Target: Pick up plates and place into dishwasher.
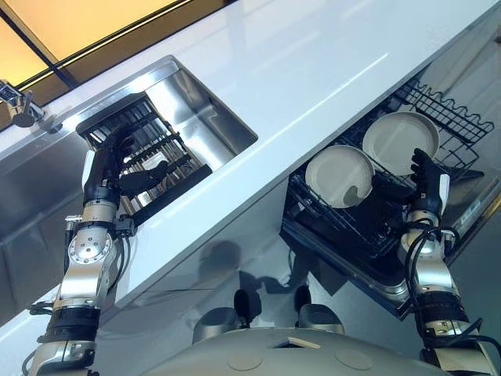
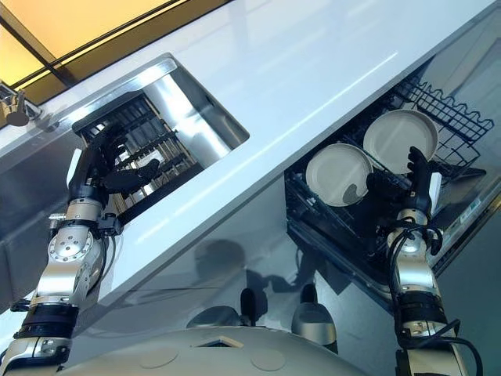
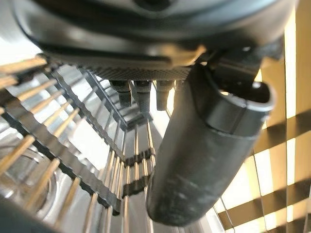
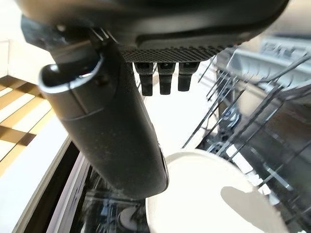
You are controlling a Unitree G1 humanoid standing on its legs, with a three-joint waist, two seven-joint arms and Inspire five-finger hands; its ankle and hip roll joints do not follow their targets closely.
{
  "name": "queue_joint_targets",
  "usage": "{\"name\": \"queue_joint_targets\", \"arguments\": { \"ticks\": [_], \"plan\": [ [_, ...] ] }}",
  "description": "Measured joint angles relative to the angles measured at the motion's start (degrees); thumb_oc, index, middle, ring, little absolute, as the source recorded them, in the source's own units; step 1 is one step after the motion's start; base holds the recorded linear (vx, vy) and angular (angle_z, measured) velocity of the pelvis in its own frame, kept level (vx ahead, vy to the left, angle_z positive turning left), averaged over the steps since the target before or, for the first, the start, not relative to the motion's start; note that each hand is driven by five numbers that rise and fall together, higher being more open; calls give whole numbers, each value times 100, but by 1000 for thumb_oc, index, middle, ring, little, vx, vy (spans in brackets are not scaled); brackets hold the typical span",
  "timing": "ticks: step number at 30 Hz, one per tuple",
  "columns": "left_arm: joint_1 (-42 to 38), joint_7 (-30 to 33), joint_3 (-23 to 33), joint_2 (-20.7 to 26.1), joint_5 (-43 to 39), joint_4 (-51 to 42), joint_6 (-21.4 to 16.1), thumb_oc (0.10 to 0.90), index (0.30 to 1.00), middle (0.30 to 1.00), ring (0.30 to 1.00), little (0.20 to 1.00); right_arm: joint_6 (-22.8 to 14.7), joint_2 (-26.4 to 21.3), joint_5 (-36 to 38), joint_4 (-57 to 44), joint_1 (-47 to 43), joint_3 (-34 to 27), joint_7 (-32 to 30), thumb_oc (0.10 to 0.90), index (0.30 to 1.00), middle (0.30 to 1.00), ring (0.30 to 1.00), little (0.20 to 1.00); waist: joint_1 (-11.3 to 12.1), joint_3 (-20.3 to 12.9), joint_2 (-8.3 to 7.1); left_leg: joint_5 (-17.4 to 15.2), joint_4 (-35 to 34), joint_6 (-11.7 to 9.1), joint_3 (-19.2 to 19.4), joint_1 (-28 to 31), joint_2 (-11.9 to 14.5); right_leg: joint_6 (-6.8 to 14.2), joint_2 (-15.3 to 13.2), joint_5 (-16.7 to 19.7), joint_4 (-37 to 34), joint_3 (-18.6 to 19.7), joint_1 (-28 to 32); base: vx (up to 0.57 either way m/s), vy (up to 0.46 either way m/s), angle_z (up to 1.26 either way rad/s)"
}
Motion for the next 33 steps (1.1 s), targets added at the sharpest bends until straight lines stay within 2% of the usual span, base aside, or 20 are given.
{"name": "queue_joint_targets", "arguments": {
  "ticks": [5,8,12,15,19,23,26,29,33],
  "plan": [
    [-4,-9,-1,-1,-54,146,-12,800,900,900,900,900,-35,12,820,1,66,-202,4,800,900,900,900,900,-98,0,-36,-25,-6,3,82,54,2,18,8,13,-1,121,-3,69,5,-11],
    [-62,60,-27,-1,-149,228,-14,800,900,900,900,900,-198,13,1313,26,81,-313,-154,800,900,900,900,900,-141,0,-37,-28,-7,6,112,44,0,22,6,24,-1,144,-25,4,-13,-6],
    [-323,285,-219,2,-224,375,-30,800,900,900,900,900,-321,-16,1320,338,-4,-328,-654,800,900,900,900,900,-135,-6,-43,-28,-7,6,111,8,1,21,5,27,-1,139,-53,0,0,0],
    [-417,437,-248,4,-238,379,-53,800,900,900,900,900,-266,-55,1411,770,-186,-328,-777,800,900,900,900,900,-132,-14,-47,-15,14,11,114,-103,0,16,4,55,1,144,-165,-57,-41,-2],
    [-478,539,-289,5,-261,406,-54,800,900,900,900,900,-80,-120,1939,1502,-354,-308,-414,800,900,900,900,900,-112,-10,-52,-6,18,11,97,-192,3,14,-1,60,1,113,-240,-74,-49,2],
    [-711,692,-382,70,-343,407,-56,800,900,900,900,900,23,-135,2096,1902,-416,-205,-162,800,900,900,900,900,-49,21,-63,63,19,9,53,-422,23,9,-8,93,2,50,-434,-159,-92,9],
    [-1035,739,-419,360,-489,400,-93,800,900,900,900,900,20,-164,2350,2140,-698,-80,-32,800,900,900,900,900,-31,314,-80,162,19,-3,2,-616,42,-14,2,166,2,-44,-588,-108,-82,14],
    [-1405,822,-420,593,-521,392,-116,800,900,900,900,900,6,-183,2577,2319,-977,-26,173,800,900,900,900,900,94,724,-63,218,19,-46,-17,-668,70,-53,51,221,1,-65,-635,-42,-55,4],
    [-1461,879,-410,901,-624,347,-111,800,900,900,900,900,-212,-260,3269,2330,-989,-115,666,800,900,900,900,900,73,846,-39,281,20,-88,-138,-863,101,-83,88,241,2,-174,-780,-27,-28,10]
  ]
}}
